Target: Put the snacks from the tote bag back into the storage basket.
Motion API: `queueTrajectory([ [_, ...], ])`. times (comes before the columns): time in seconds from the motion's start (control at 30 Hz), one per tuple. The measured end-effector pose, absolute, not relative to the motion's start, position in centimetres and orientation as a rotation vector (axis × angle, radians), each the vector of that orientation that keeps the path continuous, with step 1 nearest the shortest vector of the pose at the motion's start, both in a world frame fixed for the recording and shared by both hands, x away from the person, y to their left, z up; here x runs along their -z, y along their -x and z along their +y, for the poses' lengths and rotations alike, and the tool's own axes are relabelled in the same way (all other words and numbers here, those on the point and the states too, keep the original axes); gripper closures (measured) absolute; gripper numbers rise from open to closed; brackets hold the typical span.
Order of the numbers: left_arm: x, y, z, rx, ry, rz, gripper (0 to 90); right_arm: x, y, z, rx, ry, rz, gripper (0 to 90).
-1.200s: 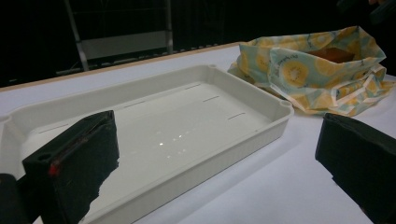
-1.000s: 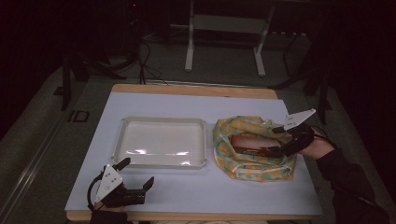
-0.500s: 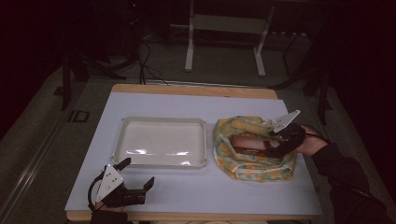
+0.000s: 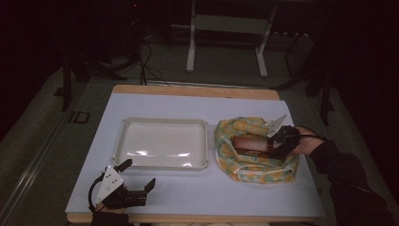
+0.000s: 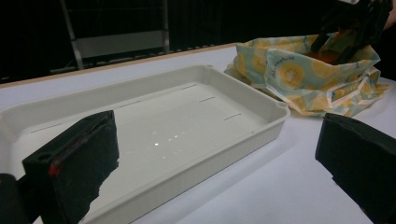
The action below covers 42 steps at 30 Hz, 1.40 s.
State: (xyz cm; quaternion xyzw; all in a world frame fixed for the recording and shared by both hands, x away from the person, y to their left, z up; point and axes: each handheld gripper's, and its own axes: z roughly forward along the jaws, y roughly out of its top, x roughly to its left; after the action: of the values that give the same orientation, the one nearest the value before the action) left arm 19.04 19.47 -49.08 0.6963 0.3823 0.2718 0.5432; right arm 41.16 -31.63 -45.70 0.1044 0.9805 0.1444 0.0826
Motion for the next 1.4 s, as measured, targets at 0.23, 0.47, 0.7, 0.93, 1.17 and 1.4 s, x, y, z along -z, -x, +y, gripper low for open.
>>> queueTrajectory([
  [0.23, 49.1, -19.1, 19.5, -0.648, -1.660, 0.910, 0.0, 46.3, -41.3, -31.0, -0.334, -0.240, 2.923, 35.1],
  [0.47, 49.1, -19.1, 19.5, -0.644, -1.661, 0.909, 0.0, 46.6, -41.3, -30.8, -0.300, -0.171, 2.936, 40.2],
  [0.7, 49.1, -19.1, 19.4, -0.647, -1.664, 0.907, 0.0, 46.3, -41.3, -30.9, -0.311, -0.143, 2.947, 42.1],
  [0.93, 49.1, -19.1, 19.4, -0.650, -1.665, 0.905, 0.0, 45.3, -41.3, -31.3, -0.369, -0.175, 2.948, 42.6],
  [1.17, 49.1, -19.1, 19.4, -0.655, -1.664, 0.904, 0.0, 44.2, -41.2, -31.4, -0.372, -0.204, 2.953, 42.6],
  [1.4, 49.1, -19.0, 19.4, -0.662, -1.669, 0.893, 0.0, 42.7, -41.2, -31.4, -0.405, -0.225, 2.937, 42.6],
])
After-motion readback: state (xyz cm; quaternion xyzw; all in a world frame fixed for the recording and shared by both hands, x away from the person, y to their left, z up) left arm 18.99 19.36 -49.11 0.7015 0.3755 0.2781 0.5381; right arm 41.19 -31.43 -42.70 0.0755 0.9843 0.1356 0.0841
